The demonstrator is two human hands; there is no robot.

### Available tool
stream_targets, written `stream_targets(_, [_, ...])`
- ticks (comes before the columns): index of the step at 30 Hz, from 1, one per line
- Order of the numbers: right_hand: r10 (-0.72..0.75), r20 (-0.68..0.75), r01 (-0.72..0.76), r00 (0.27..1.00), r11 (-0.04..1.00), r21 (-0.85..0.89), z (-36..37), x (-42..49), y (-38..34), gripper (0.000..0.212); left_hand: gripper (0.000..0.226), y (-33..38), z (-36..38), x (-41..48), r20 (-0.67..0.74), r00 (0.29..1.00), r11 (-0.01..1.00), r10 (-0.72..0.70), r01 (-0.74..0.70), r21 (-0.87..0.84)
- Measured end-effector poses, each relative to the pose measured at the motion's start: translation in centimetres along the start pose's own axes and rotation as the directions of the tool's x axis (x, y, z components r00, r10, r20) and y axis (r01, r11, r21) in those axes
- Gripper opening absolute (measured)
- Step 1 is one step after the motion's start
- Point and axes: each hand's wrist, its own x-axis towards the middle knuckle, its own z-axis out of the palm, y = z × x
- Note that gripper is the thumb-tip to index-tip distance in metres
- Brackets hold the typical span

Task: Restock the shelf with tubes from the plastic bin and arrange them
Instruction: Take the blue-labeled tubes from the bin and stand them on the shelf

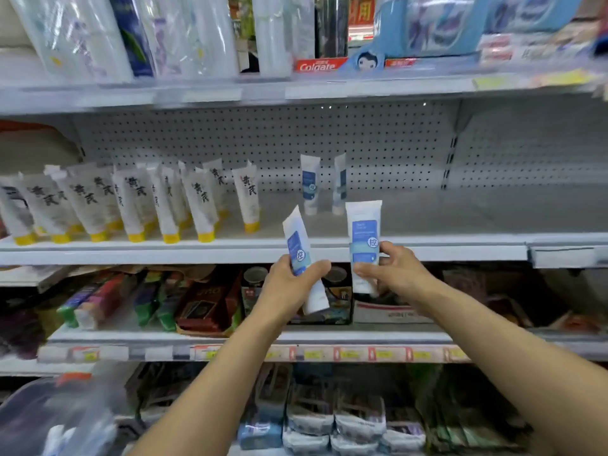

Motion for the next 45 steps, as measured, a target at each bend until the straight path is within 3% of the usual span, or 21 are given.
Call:
stream_targets(9, [-0.11, -0.255, 0.08, 0.961, 0.989, -0.124, -4.1, 12.5, -1.9, 0.039, 0.04, 2.7, 0.5, 11.2, 0.042, 0.997, 0.997, 0.068, -0.07, 0.045])
stream_targets(14, [-0.128, -0.325, 0.06, 0.937, 0.976, -0.211, -5.4, 18.7, -1.4, 0.055, 0.047, 3.1, 1.3, 15.8, 0.023, 0.997, 0.992, 0.078, -0.08, 0.1])
stream_targets(18, [-0.142, -0.282, 0.03, 0.949, 0.929, -0.368, -6.5, 22.7, -0.8, 0.052, 0.05, 3.3, 2.3, 18.5, 0.014, 0.997, 0.989, 0.077, -0.078, 0.128])
stream_targets(25, [-0.243, -0.236, 0.139, 0.941, 0.913, -0.383, -7.6, 26.9, 1.1, 0.053, 0.053, 2.8, 4.0, 21.8, -0.044, 0.998, 0.992, 0.052, -0.046, 0.114])
stream_targets(35, [-0.184, -0.217, 0.093, 0.959, 0.922, -0.375, -8.7, 28.9, 2.8, 0.059, 0.056, 3.1, 5.7, 23.2, -0.1, 0.994, 0.987, 0.042, -0.026, 0.16])
stream_targets(38, [-0.086, -0.192, 0.012, 0.978, 0.935, -0.355, -9.0, 28.7, 2.8, 0.066, 0.056, 3.4, 6.2, 22.7, -0.108, 0.993, 0.99, 0.04, -0.024, 0.142])
stream_targets(40, [-0.032, -0.258, -0.064, 0.966, 0.932, -0.357, -9.4, 27.9, 2.6, 0.078, 0.055, 3.8, 6.4, 22.4, -0.109, 0.993, 0.992, 0.041, -0.028, 0.125])
stream_targets(43, [-0.111, -0.309, 0.003, 0.944, 0.945, -0.328, -9.3, 26.0, 1.5, 0.06, 0.056, 4.4, 6.8, 21.8, -0.096, 0.995, 0.991, 0.042, -0.03, 0.128])
stream_targets(45, [-0.141, -0.136, 0.099, 0.981, 0.957, -0.274, -8.5, 24.0, 0.2, 0.044, 0.056, 4.8, 7.3, 21.6, -0.088, 0.994, 0.987, 0.061, -0.047, 0.155])
